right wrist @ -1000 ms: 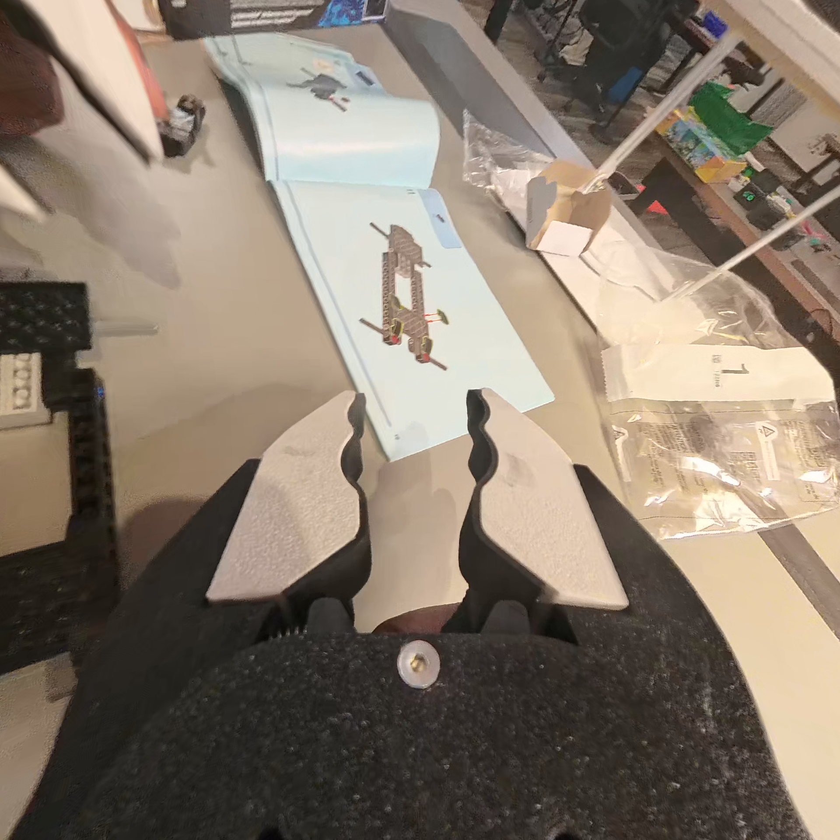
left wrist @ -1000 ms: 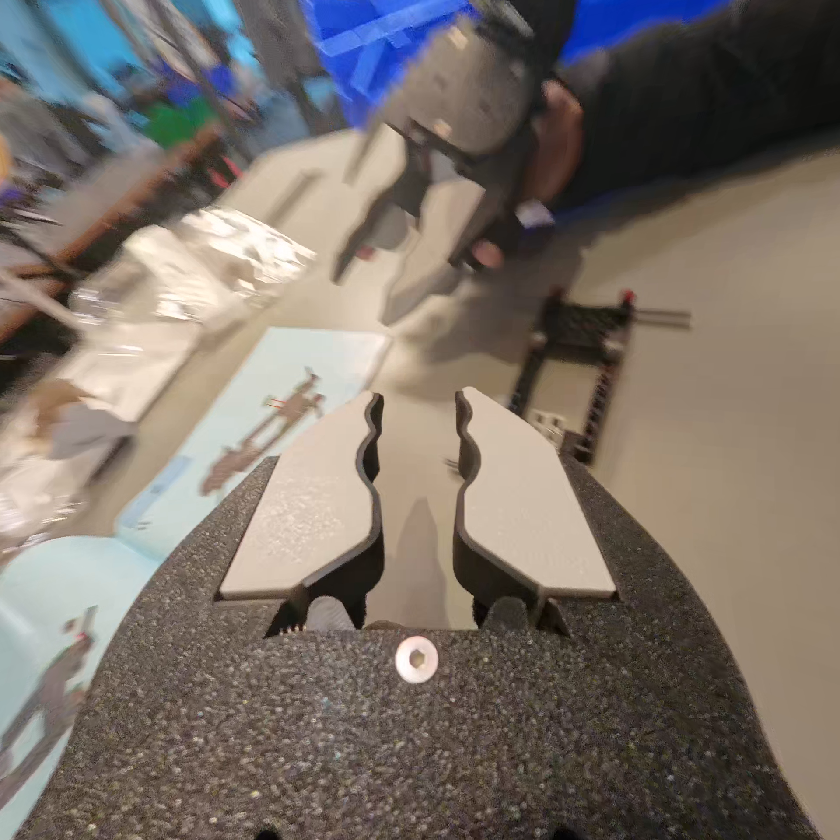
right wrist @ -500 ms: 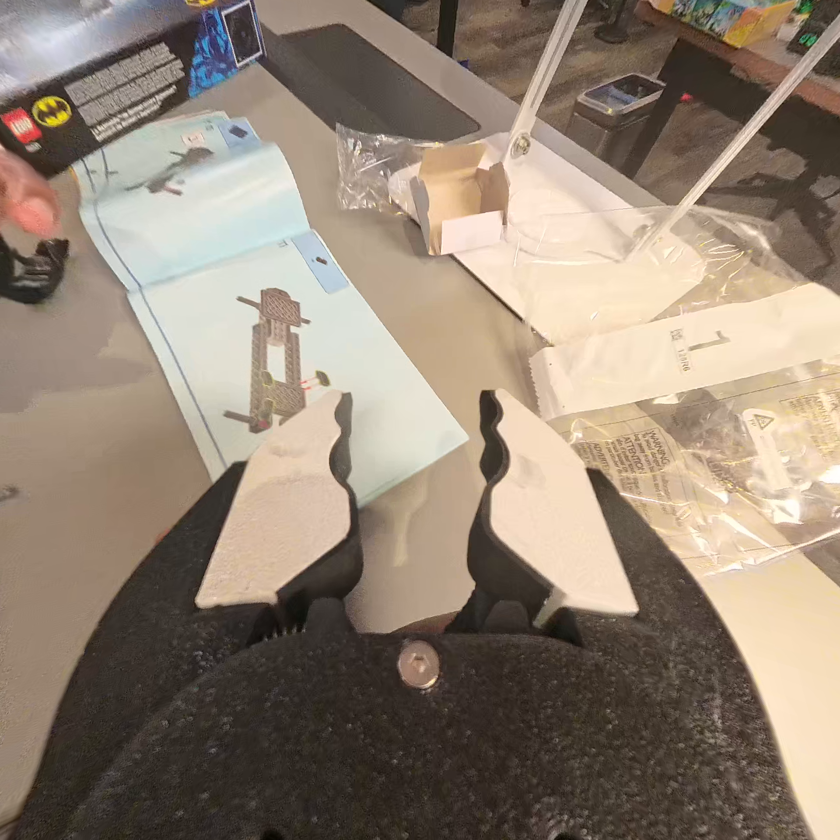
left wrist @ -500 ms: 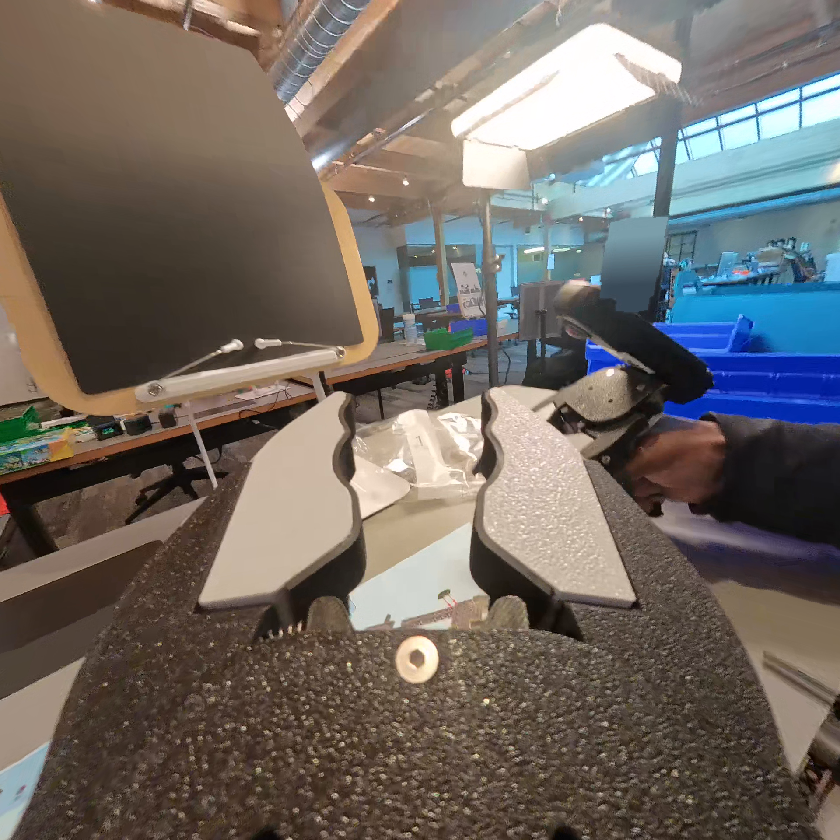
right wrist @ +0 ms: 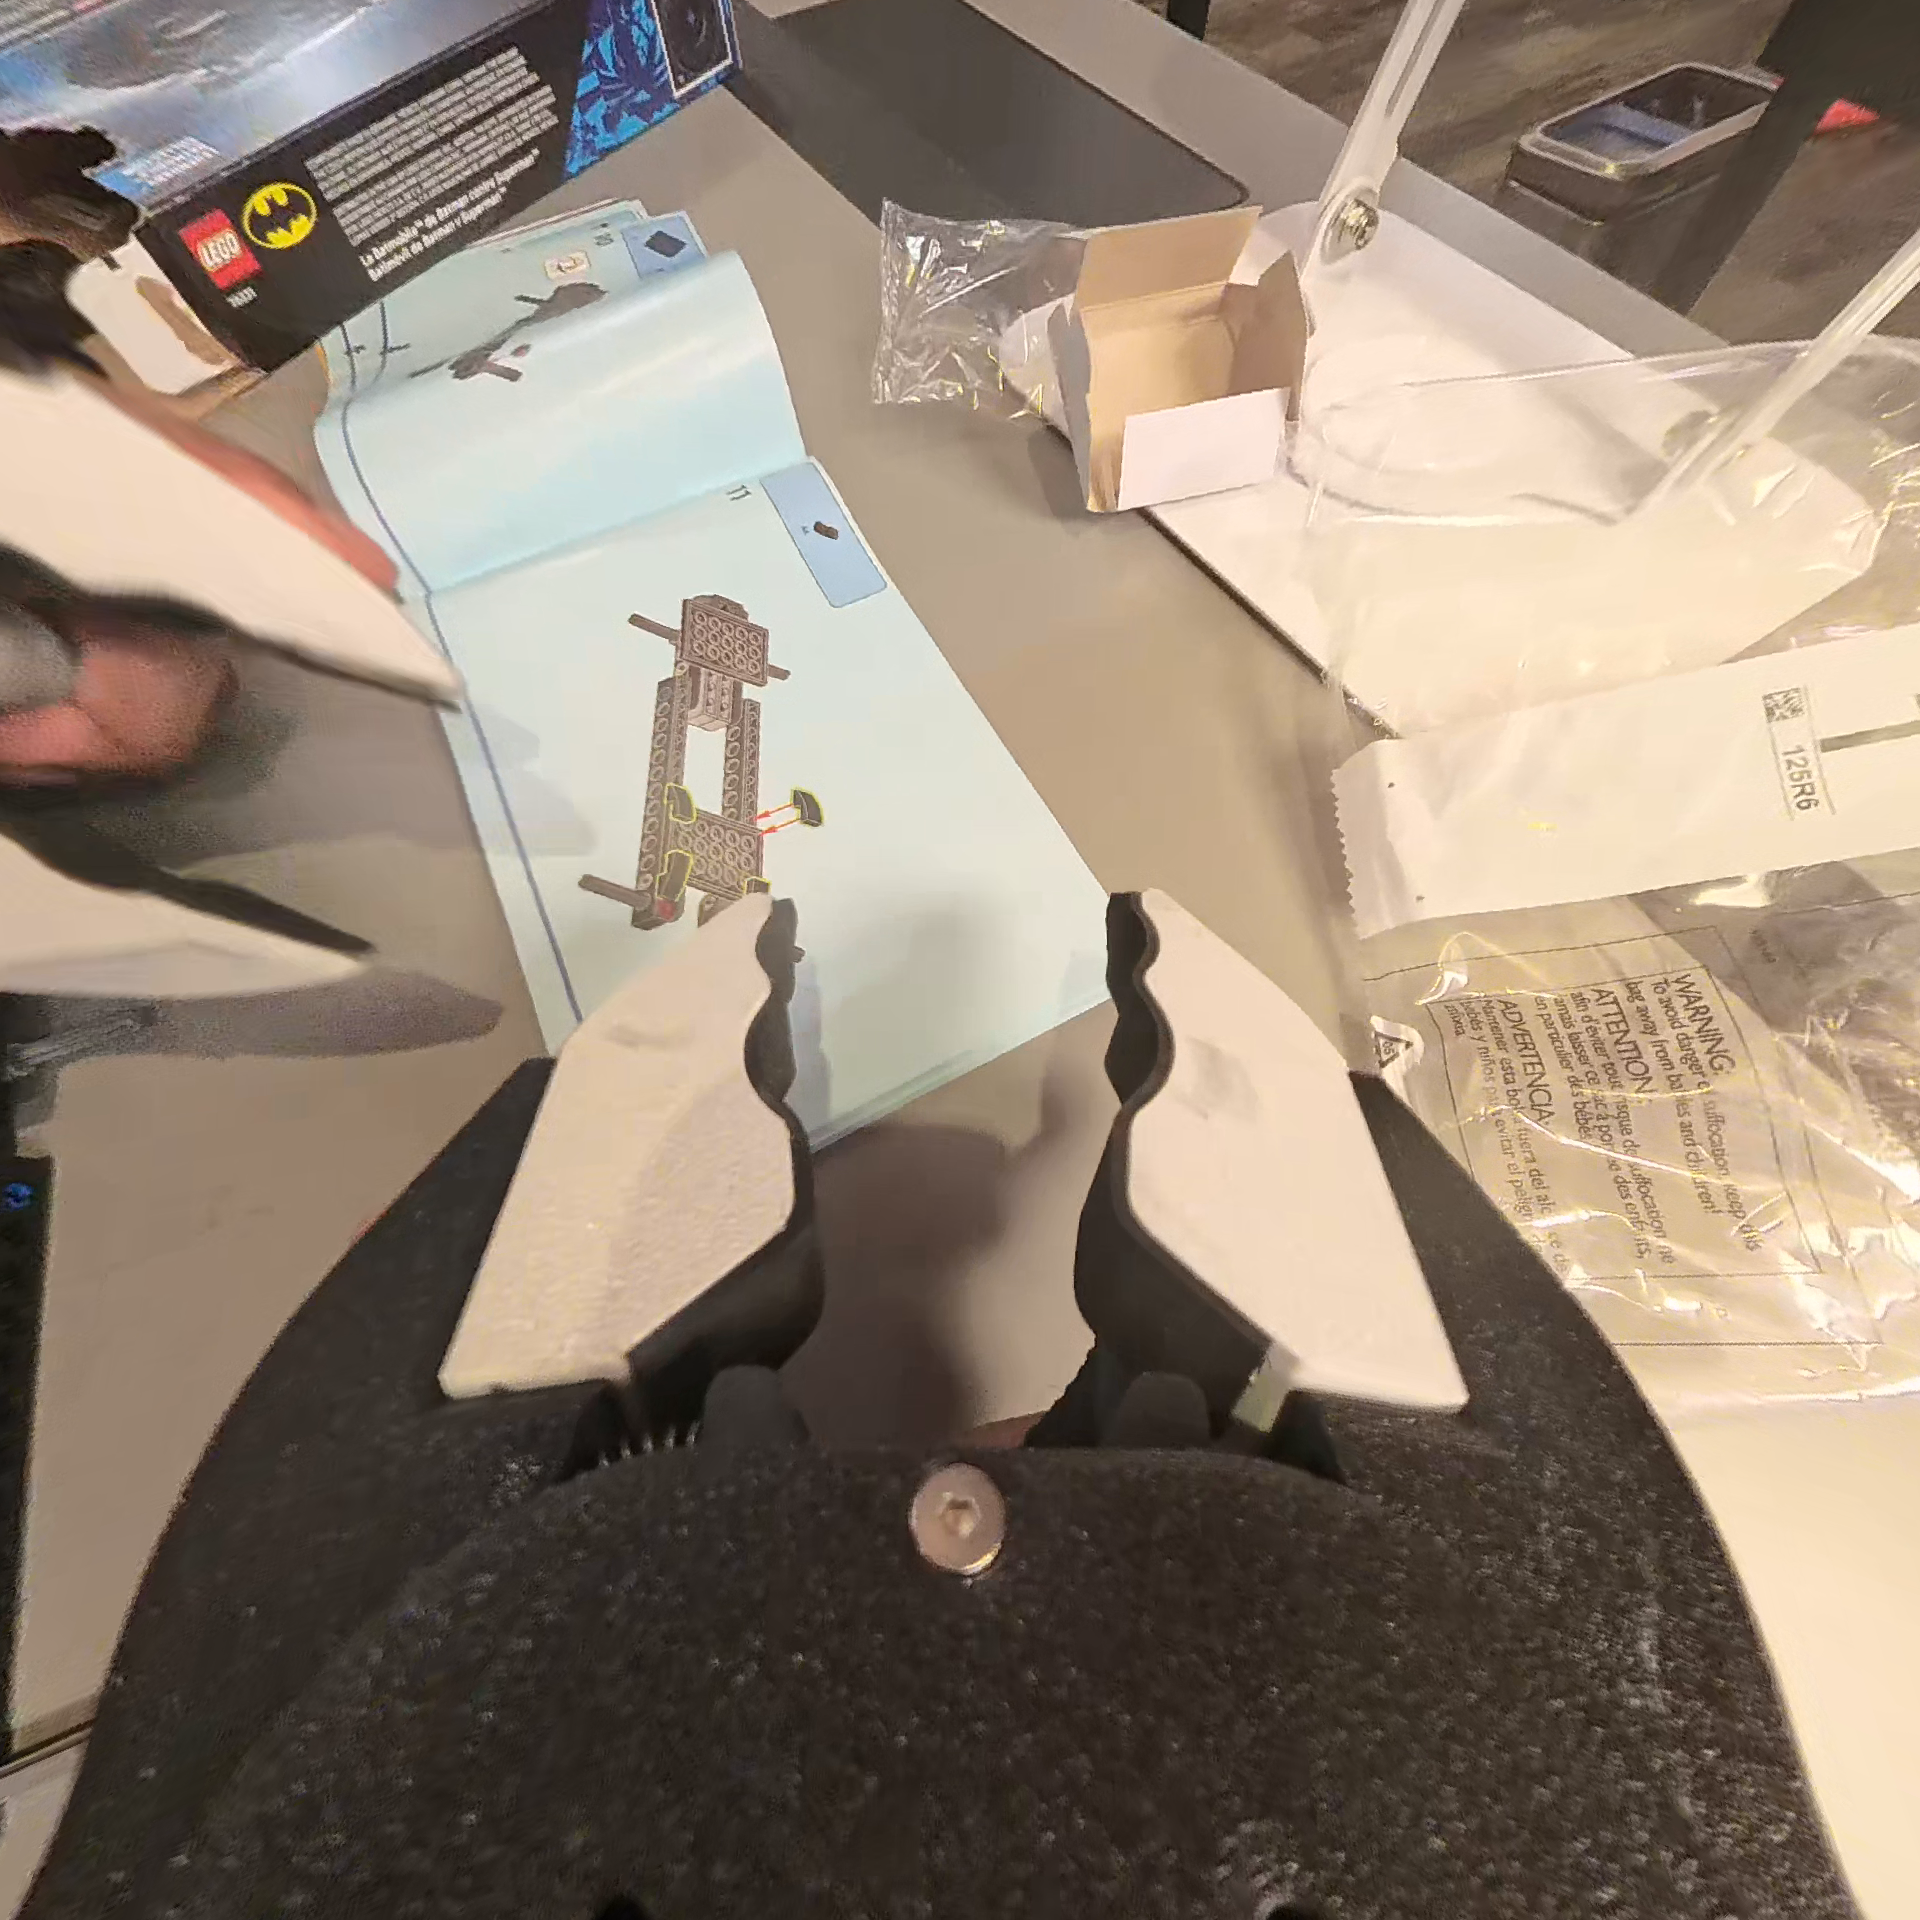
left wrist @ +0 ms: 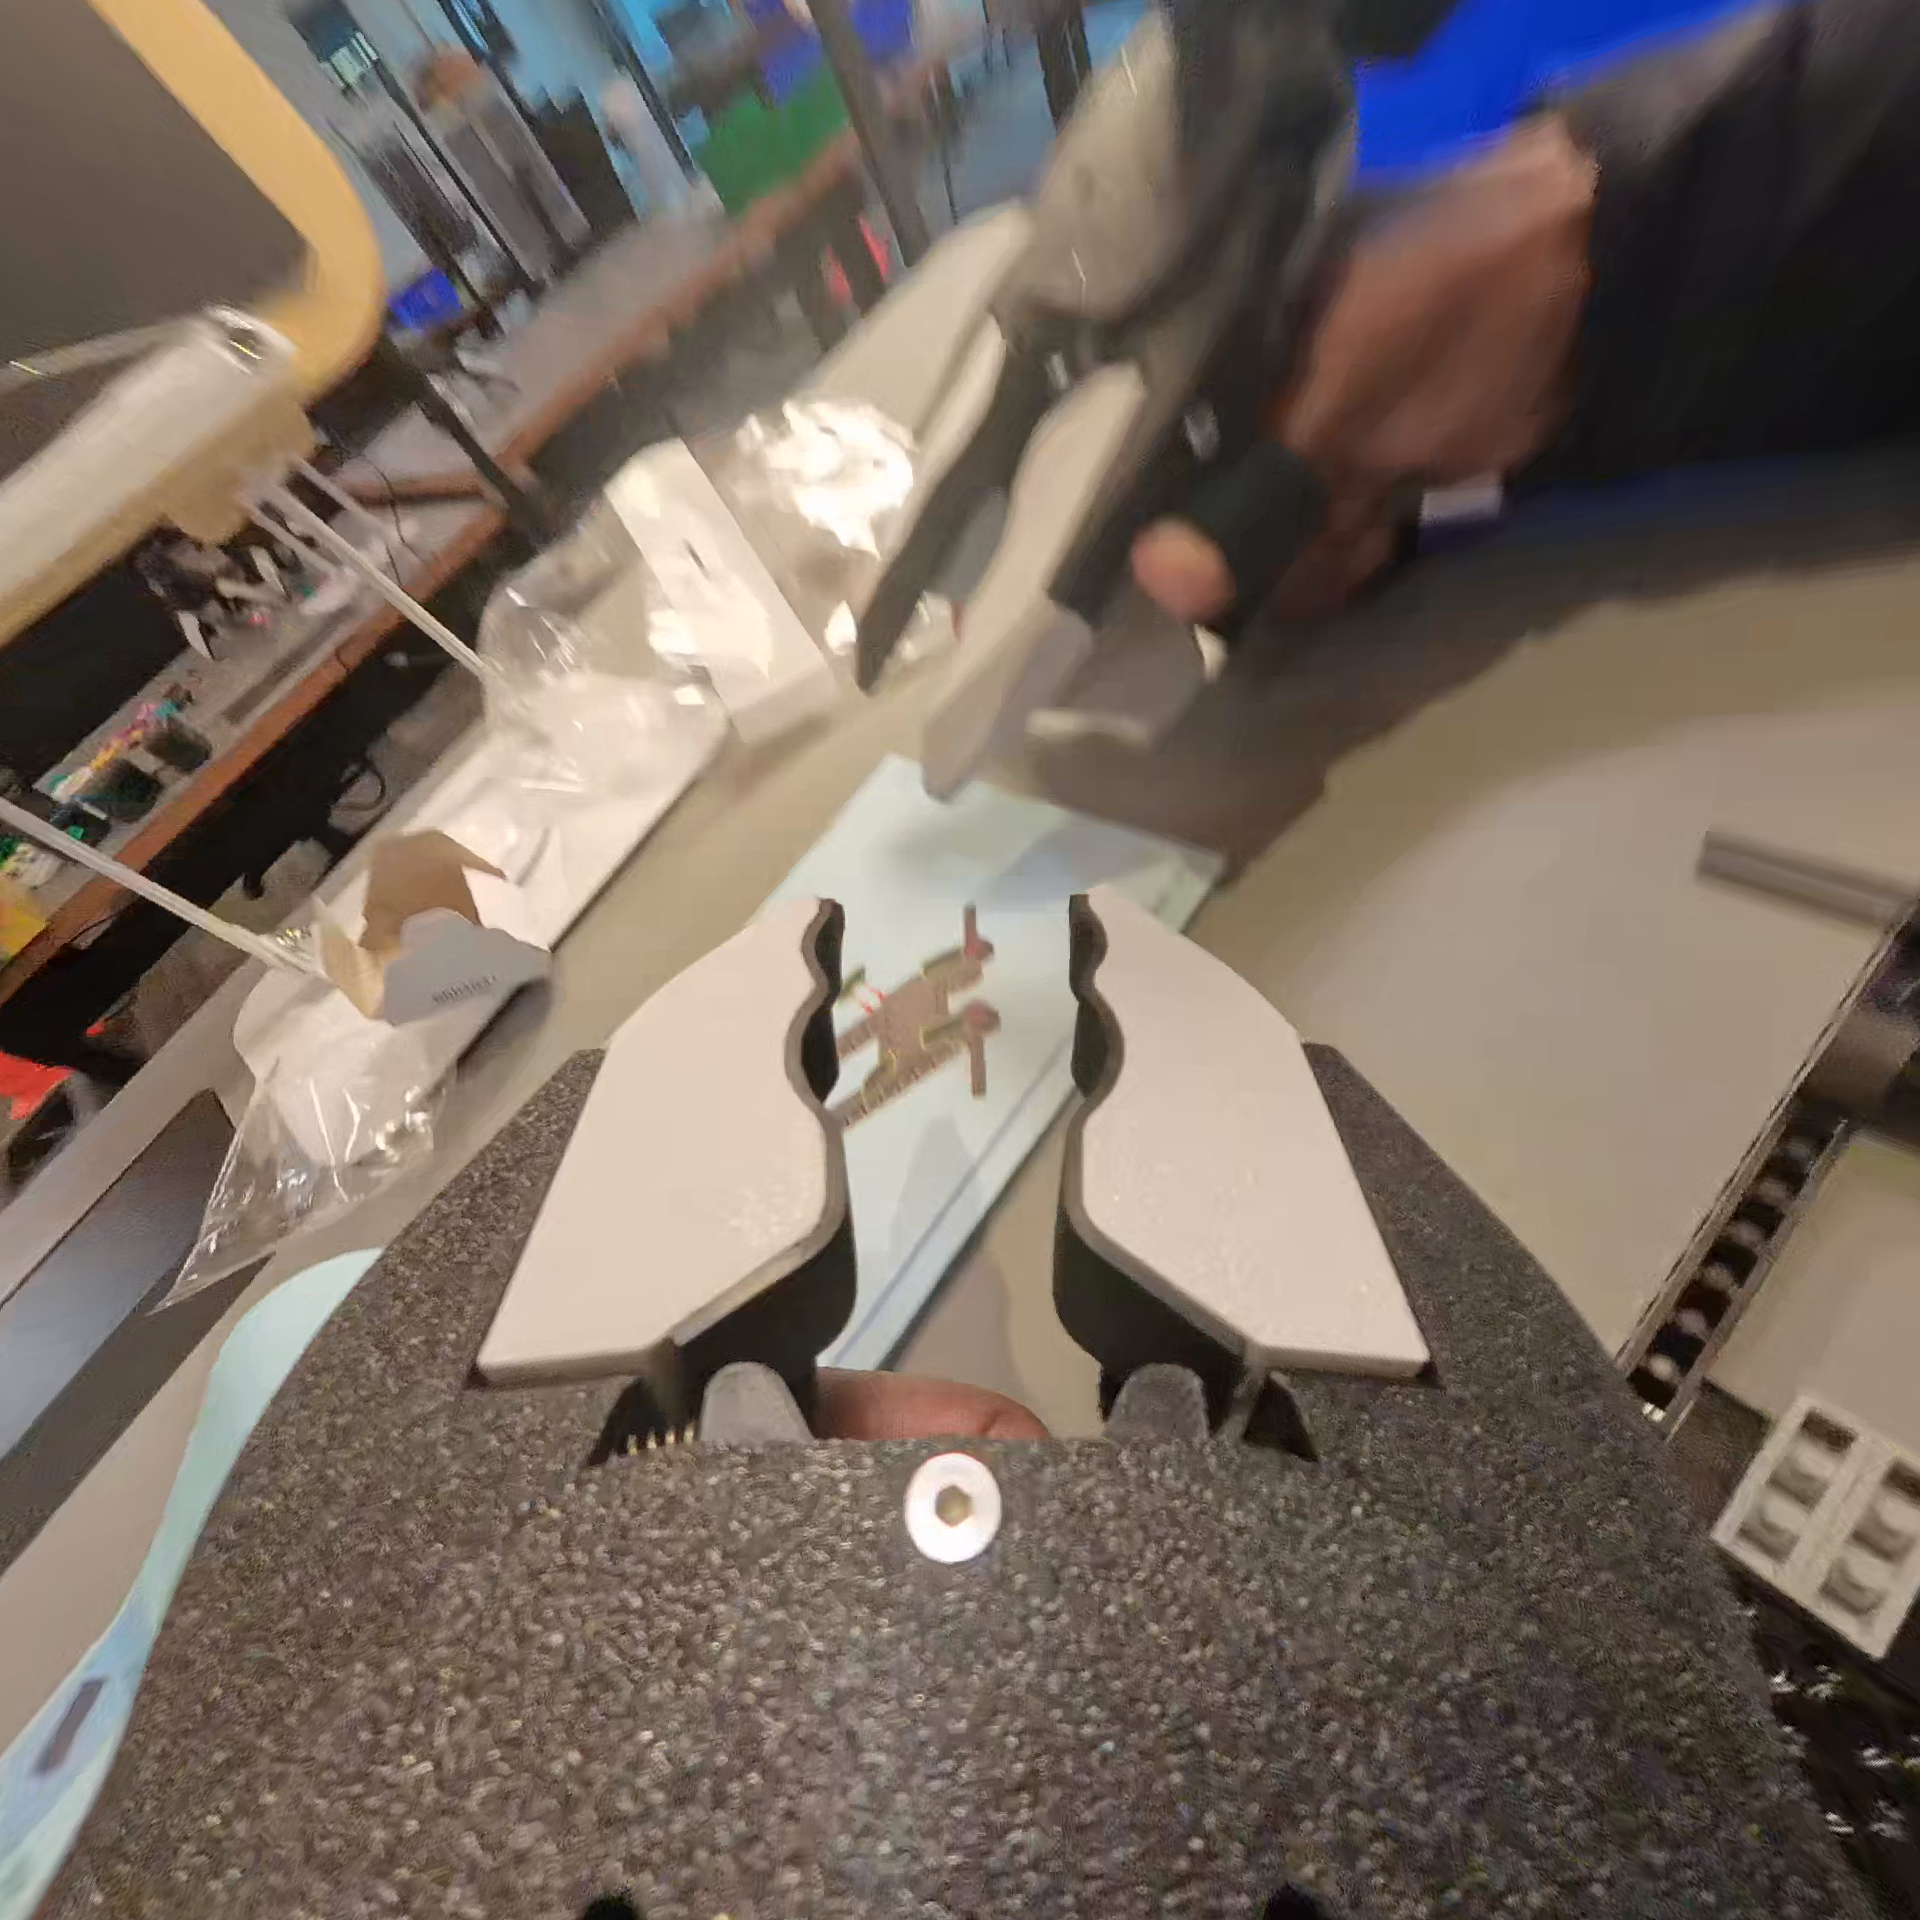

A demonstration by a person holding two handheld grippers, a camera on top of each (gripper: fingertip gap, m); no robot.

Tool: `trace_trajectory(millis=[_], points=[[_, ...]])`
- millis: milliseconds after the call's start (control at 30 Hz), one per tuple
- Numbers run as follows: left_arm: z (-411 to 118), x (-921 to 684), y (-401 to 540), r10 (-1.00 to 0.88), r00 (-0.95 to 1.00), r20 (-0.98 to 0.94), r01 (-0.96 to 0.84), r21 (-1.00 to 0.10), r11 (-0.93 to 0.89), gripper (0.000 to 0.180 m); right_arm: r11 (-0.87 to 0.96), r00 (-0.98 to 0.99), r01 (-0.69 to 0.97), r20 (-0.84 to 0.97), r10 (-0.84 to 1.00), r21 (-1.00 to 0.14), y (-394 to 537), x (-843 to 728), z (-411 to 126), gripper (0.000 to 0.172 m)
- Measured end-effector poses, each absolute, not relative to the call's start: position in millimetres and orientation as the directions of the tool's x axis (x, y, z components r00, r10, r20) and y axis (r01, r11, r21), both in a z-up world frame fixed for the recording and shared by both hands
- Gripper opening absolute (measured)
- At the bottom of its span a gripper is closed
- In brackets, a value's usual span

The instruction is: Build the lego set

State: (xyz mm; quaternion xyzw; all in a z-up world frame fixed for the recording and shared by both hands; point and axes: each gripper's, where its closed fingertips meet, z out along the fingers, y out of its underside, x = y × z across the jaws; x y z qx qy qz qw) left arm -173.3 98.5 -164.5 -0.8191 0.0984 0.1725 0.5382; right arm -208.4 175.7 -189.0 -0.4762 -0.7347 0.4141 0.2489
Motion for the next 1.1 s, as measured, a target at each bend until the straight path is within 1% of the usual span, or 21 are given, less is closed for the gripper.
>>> trace_trajectory(millis=[100,133,167,233,400,467,600,700,833,1000,1100], points=[[-200.1,-175.7,95.9,-0.048,0.860,-0.508,-0.439,-0.689,-0.576,0.047,0.218,-0.425,0.508,-0.023,0.905,-0.834,174.8,-208.6,-192.2,0.059],[-202.4,-176.8,95.7,-0.053,0.834,-0.549,-0.471,-0.658,-0.587,0.041,0.231,-0.429,0.509,-0.012,0.903,-0.829,174.0,-208.4,-193.4,0.059],[-202.6,-175.0,96.0,-0.062,0.825,-0.562,-0.487,-0.650,-0.583,0.040,0.244,-0.431,0.510,0.001,0.902,-0.825,173.1,-208.3,-194.4,0.059],[-204.9,-170.2,96.3,-0.082,0.842,-0.533,-0.474,-0.660,-0.583,0.034,0.266,-0.437,0.509,0.021,0.899,-0.819,171.7,-208.0,-195.8,0.059],[-208.0,-166.7,96.4,-0.120,0.862,-0.493,-0.462,-0.665,-0.587,0.028,0.264,-0.455,0.514,0.002,0.891,-0.816,169.6,-207.0,-196.6,0.058],[-209.3,-163.4,97.0,-0.155,0.870,-0.468,-0.463,-0.668,-0.582,0.029,0.250,-0.458,0.515,-0.017,0.889,-0.820,169.7,-206.8,-195.5,0.058],[-214.0,-159.6,101.2,-0.252,0.851,-0.461,-0.511,-0.617,-0.598,0.032,0.231,-0.478,0.523,-0.058,0.876,-0.820,167.8,-205.6,-195.3,0.057],[-217.8,-156.4,108.4,-0.295,0.852,-0.431,-0.515,-0.593,-0.619,0.031,0.213,-0.475,0.526,-0.077,0.877,-0.823,168.9,-205.8,-194.4,0.057],[-218.1,-154.9,113.0,-0.275,0.867,-0.415,-0.490,-0.614,-0.619,0.021,0.192,-0.457,0.531,-0.089,0.885,-0.826,171.8,-206.9,-193.7,0.056],[-216.2,-158.0,112.9,-0.226,0.903,-0.365,-0.423,-0.668,-0.612,0.020,0.170,-0.454,0.546,-0.119,0.883,-0.821,172.7,-207.5,-194.5,0.054],[-217.0,-155.7,112.6,-0.238,0.904,-0.354,-0.423,-0.672,-0.608,0.014,0.164,-0.454,0.549,-0.128,0.882,-0.820,172.7,-207.7,-194.7,0.054]])
